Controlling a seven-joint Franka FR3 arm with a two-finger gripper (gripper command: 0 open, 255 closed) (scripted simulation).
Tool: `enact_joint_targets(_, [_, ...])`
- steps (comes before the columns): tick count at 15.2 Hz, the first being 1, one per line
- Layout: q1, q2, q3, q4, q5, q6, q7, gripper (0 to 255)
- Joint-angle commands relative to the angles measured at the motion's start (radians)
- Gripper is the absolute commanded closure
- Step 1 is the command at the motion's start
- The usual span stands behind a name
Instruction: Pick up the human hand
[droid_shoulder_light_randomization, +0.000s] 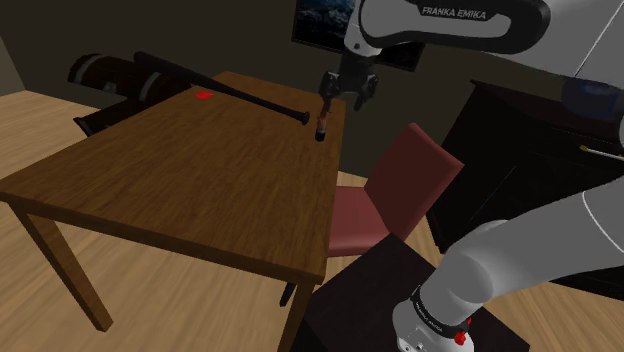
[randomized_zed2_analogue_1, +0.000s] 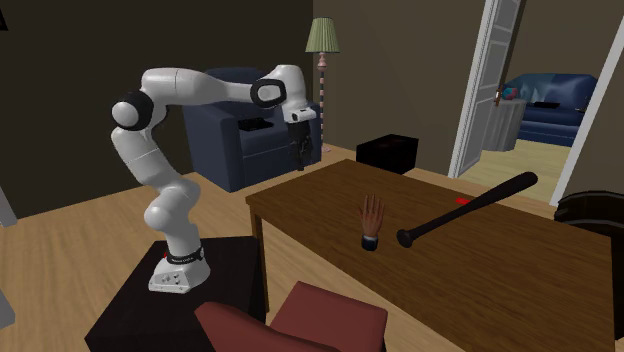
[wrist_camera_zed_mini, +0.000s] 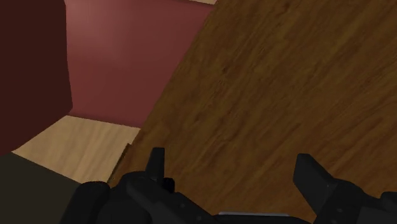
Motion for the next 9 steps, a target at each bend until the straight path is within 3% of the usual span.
enact_joint_targets(1, [-0.030,0.092,0.022,0.067,-0.028,0.007,0.099,0])
enact_joint_targets(9, [-0.086,0.435,0.054,0.369,-0.155,-0.043,0.467,0])
